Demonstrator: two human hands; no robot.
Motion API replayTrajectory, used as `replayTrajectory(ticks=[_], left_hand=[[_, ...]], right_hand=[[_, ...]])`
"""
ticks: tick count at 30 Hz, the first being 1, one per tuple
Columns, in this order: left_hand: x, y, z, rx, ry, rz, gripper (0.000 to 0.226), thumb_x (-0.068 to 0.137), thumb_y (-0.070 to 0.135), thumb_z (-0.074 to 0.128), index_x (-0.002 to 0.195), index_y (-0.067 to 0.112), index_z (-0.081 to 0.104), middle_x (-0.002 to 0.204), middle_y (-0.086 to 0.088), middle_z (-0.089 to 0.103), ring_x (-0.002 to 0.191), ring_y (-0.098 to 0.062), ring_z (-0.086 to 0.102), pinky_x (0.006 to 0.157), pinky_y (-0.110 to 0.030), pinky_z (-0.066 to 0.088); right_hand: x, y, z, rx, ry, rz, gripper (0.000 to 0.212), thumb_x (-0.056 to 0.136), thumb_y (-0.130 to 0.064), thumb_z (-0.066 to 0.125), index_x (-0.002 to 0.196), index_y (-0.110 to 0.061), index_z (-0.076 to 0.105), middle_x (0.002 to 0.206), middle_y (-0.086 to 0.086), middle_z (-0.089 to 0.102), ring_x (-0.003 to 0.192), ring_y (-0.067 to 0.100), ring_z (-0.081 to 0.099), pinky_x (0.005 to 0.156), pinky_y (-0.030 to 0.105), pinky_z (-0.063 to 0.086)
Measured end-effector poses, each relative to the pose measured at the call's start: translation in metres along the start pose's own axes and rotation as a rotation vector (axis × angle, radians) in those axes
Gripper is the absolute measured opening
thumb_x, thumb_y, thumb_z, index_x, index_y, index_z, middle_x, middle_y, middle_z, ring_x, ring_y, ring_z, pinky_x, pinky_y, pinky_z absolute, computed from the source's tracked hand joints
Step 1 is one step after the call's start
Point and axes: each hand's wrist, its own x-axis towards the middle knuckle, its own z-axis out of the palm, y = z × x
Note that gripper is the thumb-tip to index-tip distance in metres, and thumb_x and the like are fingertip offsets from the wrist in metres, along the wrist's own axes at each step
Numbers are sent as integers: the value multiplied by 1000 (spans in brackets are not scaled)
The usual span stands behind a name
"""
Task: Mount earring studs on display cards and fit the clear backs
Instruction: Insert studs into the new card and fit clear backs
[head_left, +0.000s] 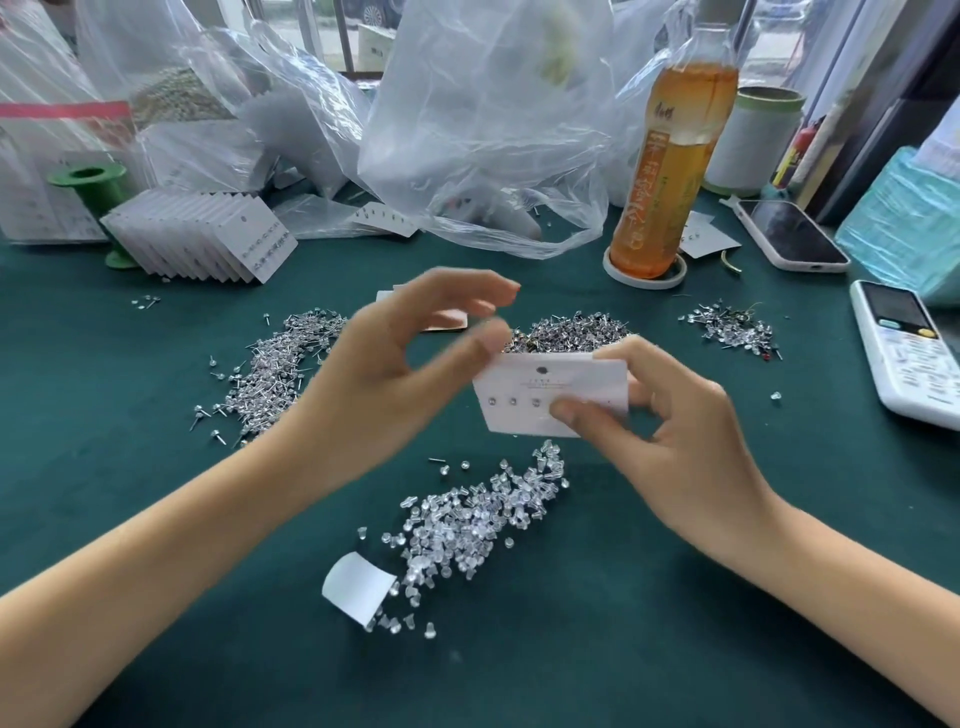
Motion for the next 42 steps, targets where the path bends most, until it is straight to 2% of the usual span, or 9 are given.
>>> replayTrajectory(ticks=[4, 7, 13, 17, 20, 23, 30, 36, 42], left_hand=[[-5, -8, 6, 516, -155, 284, 73, 75, 51, 69, 136, 18, 46, 135, 5, 51, 126, -12, 45, 107, -33, 36], [-5, -11, 8, 571, -166, 280, 73, 75, 50, 68, 134, 11, 49, 130, -2, 55, 119, -19, 50, 101, -37, 41], [-1, -18, -10, 584, -123, 181, 70, 76, 51, 64, 133, 11, 52, 128, -2, 56, 117, -18, 49, 102, -28, 37], [-7, -35, -47, 560, -19, -10, 69, 72, 48, 67, 132, 18, 52, 123, 10, 52, 116, -8, 47, 101, -20, 35], [-21, -52, -66, 585, 9, -121, 70, 72, 48, 67, 132, 15, 52, 124, 7, 53, 117, -13, 49, 102, -27, 37], [-31, -63, -81, 588, 57, -188, 69, 75, 42, 76, 132, 12, 52, 126, 3, 54, 119, -14, 48, 101, -14, 29], [-36, -73, -88, 591, 88, -226, 70, 75, 38, 74, 134, 9, 50, 128, 0, 54, 120, -11, 44, 98, -1, 22], [-37, -75, -87, 623, 88, -202, 69, 76, 40, 73, 133, 8, 50, 127, -1, 54, 118, -11, 44, 98, -5, 23], [-38, -74, -84, 631, 76, -204, 70, 77, 38, 74, 134, 8, 49, 128, -2, 54, 119, -14, 44, 100, -12, 25]], right_hand=[[7, -2, 0, 437, -81, 330, 25, 73, -27, 72, 92, -14, 64, 83, 0, 73, 73, 13, 70, 64, 22, 54], [9, -5, 4, 586, -89, 442, 37, 68, -25, 73, 101, -9, 64, 90, 8, 75, 79, 18, 71, 70, 24, 57], [26, -8, 6, 526, -150, 560, 36, 74, -39, 65, 101, -15, 64, 85, 2, 76, 72, 14, 71, 58, 19, 55], [39, -7, 14, 270, -232, 398, 9, 87, -29, 65, 86, -20, 67, 74, -2, 74, 61, 7, 63, 54, 15, 47], [50, -8, 35, 73, -361, 260, 6, 87, -25, 68, 82, -25, 72, 73, -9, 73, 66, 4, 64, 67, 23, 52], [59, -15, 61, -92, -492, 181, 5, 85, -30, 70, 88, -28, 73, 76, -15, 69, 71, 3, 62, 71, 25, 51], [67, -30, 102, -156, -549, 76, 16, 79, -39, 75, 91, -29, 72, 75, -16, 60, 66, -1, 51, 70, 26, 48], [63, -32, 111, -190, -513, 53, 13, 78, -41, 75, 87, -33, 71, 74, -17, 56, 67, -3, 49, 64, 20, 36], [60, -33, 109, -150, -539, 34, 9, 83, -25, 72, 81, -33, 71, 80, -16, 60, 68, 1, 50, 67, 22, 39]])
